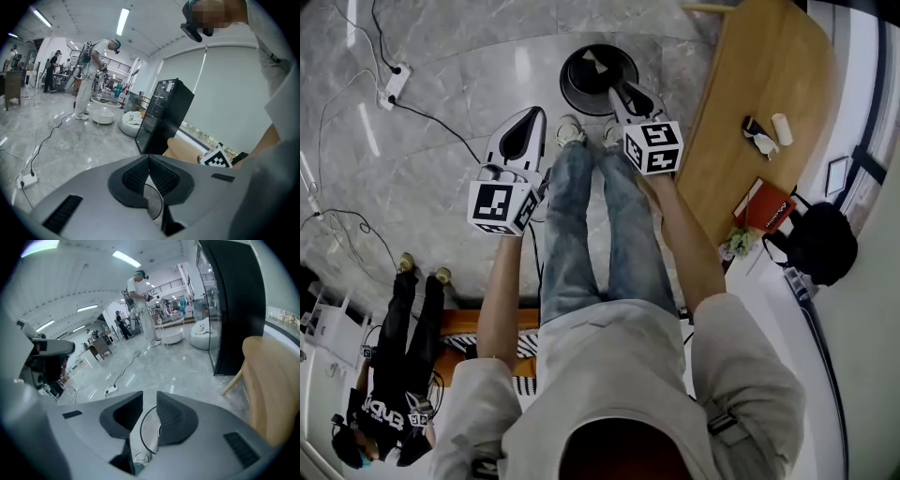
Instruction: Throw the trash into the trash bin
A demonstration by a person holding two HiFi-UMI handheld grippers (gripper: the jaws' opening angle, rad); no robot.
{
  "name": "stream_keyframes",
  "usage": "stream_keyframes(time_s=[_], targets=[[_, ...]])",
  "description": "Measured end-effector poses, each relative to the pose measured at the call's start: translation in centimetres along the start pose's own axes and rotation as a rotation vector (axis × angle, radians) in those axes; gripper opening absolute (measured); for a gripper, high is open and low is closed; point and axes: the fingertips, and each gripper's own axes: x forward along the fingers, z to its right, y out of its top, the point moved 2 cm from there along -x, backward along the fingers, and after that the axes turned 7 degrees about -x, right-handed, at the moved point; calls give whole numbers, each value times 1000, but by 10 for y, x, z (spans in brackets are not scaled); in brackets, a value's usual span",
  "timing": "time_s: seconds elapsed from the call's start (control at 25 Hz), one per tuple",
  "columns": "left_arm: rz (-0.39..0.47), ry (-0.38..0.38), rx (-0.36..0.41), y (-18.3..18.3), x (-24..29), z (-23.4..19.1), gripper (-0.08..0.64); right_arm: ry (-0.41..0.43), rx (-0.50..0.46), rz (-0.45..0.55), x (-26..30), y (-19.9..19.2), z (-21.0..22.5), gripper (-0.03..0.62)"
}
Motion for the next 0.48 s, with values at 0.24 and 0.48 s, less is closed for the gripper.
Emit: stream_keyframes(time_s=[0.24, 0.48], targets=[[-16, -54, 24, -2, 18, 31, 18, -41, 30, 137, -70, 14, -2, 41], [-62, -141, 66, -9, 42, 72, 18, -59, 94, 207, -122, 14, 10, 29]])
